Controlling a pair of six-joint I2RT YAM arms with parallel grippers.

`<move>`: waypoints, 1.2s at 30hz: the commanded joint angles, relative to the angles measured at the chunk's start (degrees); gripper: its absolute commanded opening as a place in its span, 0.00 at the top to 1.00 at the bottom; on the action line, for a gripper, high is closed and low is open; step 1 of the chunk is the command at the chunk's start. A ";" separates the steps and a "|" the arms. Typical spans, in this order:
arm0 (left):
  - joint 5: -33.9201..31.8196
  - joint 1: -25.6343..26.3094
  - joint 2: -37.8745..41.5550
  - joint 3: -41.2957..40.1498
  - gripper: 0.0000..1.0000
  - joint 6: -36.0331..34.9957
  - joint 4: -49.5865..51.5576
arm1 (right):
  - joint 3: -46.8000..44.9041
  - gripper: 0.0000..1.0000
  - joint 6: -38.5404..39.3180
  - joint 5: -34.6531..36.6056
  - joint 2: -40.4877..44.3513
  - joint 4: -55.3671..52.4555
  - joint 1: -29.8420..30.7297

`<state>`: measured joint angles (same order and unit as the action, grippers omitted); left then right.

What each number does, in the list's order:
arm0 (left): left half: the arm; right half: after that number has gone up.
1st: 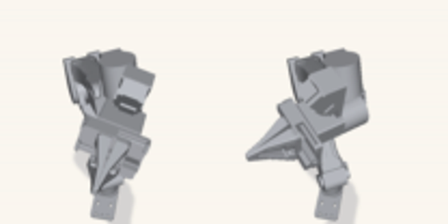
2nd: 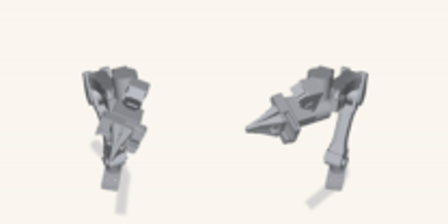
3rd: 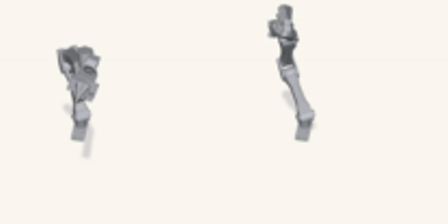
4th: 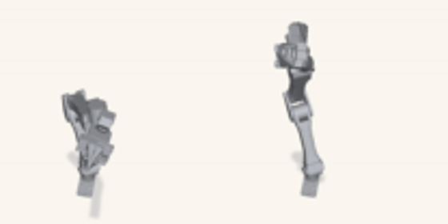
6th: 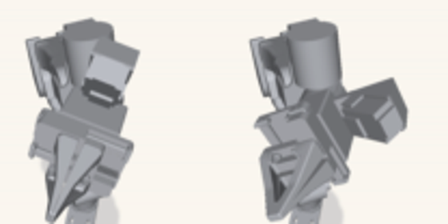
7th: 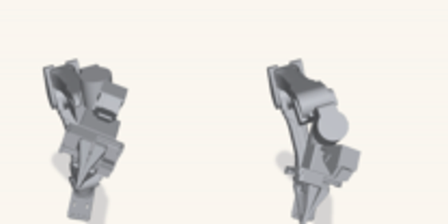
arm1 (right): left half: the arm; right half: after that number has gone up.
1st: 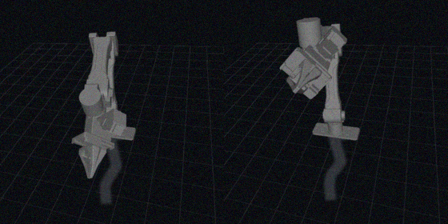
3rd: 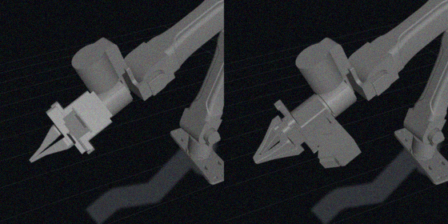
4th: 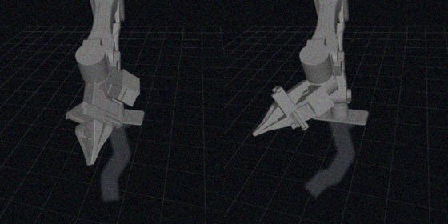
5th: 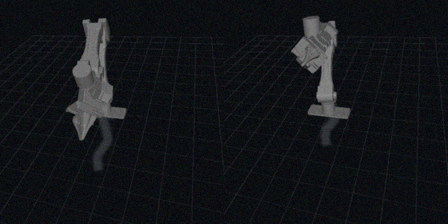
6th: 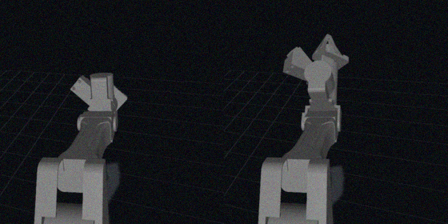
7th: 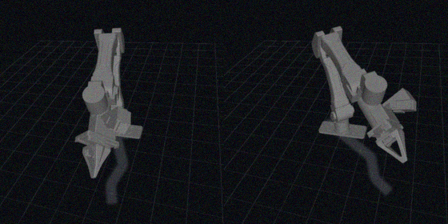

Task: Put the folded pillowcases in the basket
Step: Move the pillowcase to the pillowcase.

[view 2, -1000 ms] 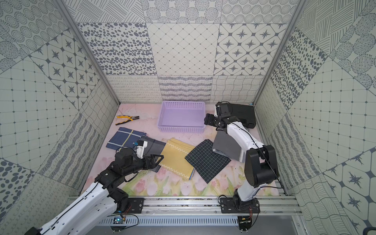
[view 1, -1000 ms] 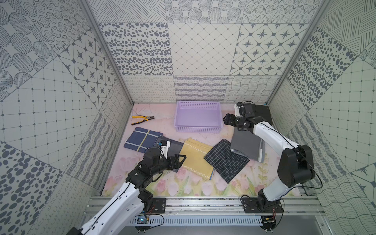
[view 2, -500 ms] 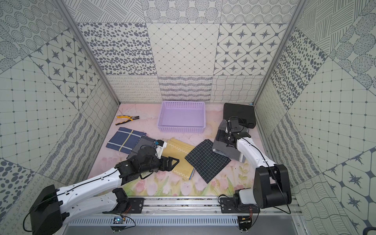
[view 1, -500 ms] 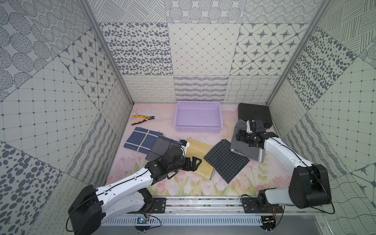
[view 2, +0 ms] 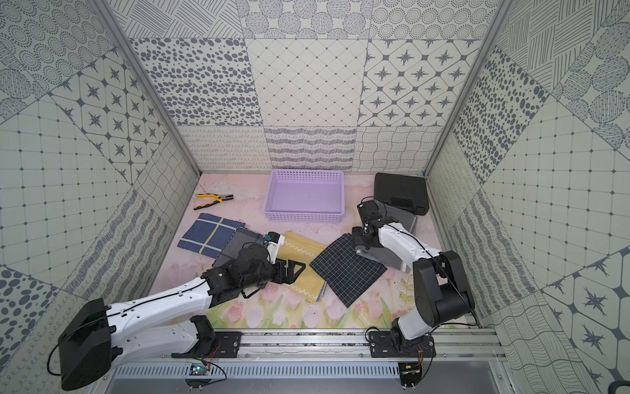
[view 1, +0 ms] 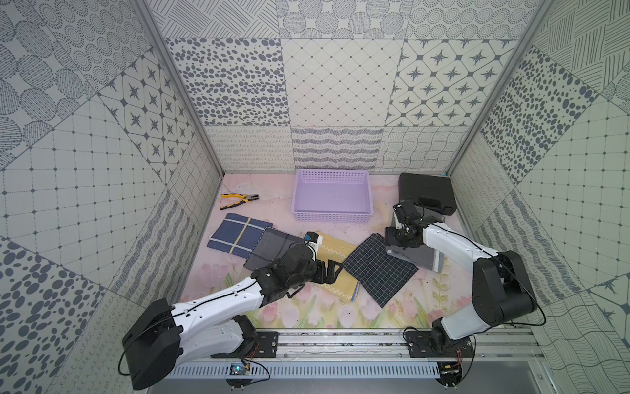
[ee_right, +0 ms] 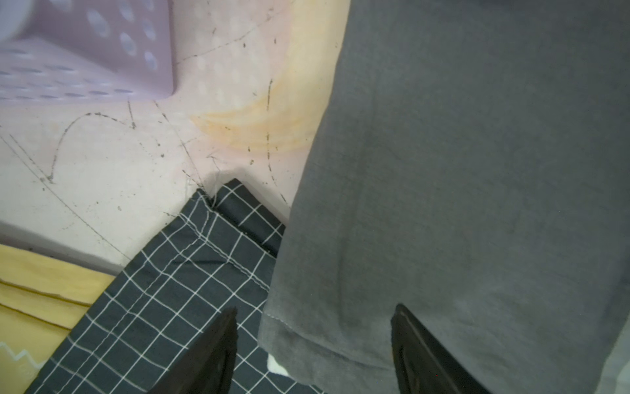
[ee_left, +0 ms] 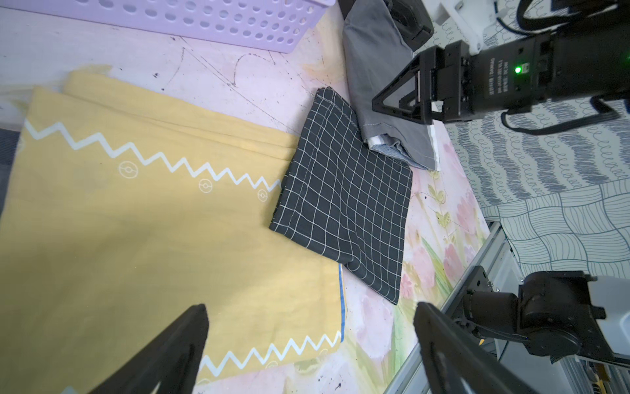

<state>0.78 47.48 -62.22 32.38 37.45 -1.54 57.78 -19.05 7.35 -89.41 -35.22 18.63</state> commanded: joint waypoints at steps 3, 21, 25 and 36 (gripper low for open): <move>-4.09 0.41 4.58 -2.48 0.01 0.29 -0.14 | 4.94 0.29 -0.36 6.95 -4.24 -2.27 3.17; -5.31 0.34 6.98 -4.83 0.01 0.40 0.73 | 5.72 0.46 -1.70 8.29 -9.84 -7.03 3.87; -5.06 0.33 6.24 -4.70 0.01 0.37 0.36 | 6.42 0.49 -1.96 7.98 -10.26 -8.25 3.87; -4.82 0.43 5.13 -3.85 0.01 -0.03 0.37 | 7.88 0.71 -2.22 7.01 -12.06 -10.92 3.43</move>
<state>-3.57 47.51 -57.01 28.03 37.45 -0.62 64.82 -20.73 15.29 -100.88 -43.62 22.26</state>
